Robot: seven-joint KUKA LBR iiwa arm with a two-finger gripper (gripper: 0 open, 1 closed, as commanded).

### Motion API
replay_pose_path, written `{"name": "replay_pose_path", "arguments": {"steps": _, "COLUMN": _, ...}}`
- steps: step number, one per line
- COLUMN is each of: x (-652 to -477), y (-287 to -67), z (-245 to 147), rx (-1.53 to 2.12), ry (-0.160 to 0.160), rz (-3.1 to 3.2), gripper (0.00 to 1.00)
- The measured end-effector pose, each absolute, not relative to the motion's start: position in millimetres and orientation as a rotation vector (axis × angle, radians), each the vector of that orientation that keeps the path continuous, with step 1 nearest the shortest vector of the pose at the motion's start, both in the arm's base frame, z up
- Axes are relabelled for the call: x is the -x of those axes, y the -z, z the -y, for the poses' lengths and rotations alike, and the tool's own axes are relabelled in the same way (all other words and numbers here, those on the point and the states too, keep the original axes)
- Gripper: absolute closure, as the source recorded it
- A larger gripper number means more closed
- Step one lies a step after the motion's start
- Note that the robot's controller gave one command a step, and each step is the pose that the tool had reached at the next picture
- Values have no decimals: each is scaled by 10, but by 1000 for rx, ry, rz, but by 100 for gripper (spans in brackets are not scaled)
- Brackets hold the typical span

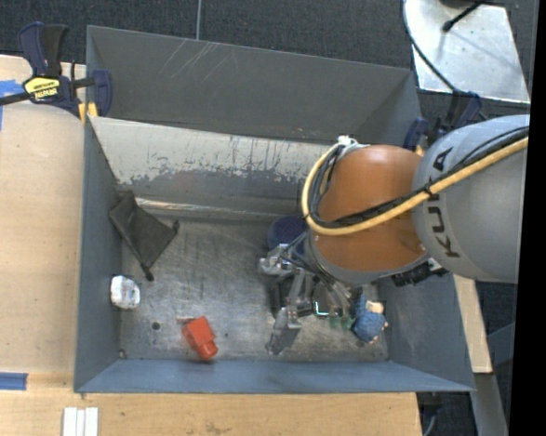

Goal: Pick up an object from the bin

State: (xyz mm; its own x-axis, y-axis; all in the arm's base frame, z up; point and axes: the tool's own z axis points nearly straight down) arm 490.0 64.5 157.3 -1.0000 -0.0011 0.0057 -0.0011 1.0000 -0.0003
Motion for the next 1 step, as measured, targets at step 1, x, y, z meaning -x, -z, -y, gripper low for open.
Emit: {"name": "replay_pose_path", "arguments": {"steps": 1, "x": -5356, "y": -717, "z": 294, "rx": -255, "ry": 7, "rz": 3144, "gripper": 0}}
